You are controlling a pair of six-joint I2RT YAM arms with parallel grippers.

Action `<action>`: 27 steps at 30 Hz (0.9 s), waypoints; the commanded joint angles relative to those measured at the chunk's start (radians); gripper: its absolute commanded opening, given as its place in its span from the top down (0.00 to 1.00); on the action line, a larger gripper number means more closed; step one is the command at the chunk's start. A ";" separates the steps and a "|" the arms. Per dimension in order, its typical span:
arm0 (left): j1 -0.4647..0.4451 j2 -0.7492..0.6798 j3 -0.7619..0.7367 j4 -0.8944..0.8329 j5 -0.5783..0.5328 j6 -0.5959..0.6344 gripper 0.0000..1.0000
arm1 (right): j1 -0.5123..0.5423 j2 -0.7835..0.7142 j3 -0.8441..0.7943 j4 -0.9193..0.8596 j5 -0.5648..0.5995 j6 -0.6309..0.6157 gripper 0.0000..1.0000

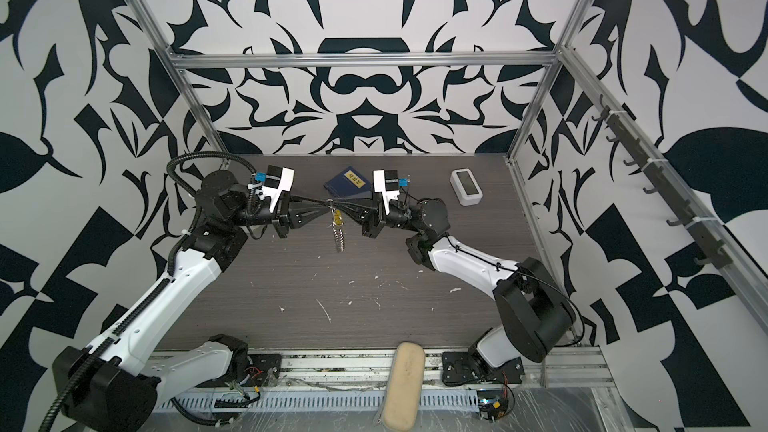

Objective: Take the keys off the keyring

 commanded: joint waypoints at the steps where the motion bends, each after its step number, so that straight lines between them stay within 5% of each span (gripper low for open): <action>1: 0.003 0.002 0.002 0.020 0.013 -0.012 0.84 | 0.007 -0.012 0.053 0.072 -0.009 0.015 1.00; 27: 0.005 -0.006 -0.010 0.102 0.006 -0.071 0.77 | 0.011 -0.001 0.061 0.073 -0.018 0.017 1.00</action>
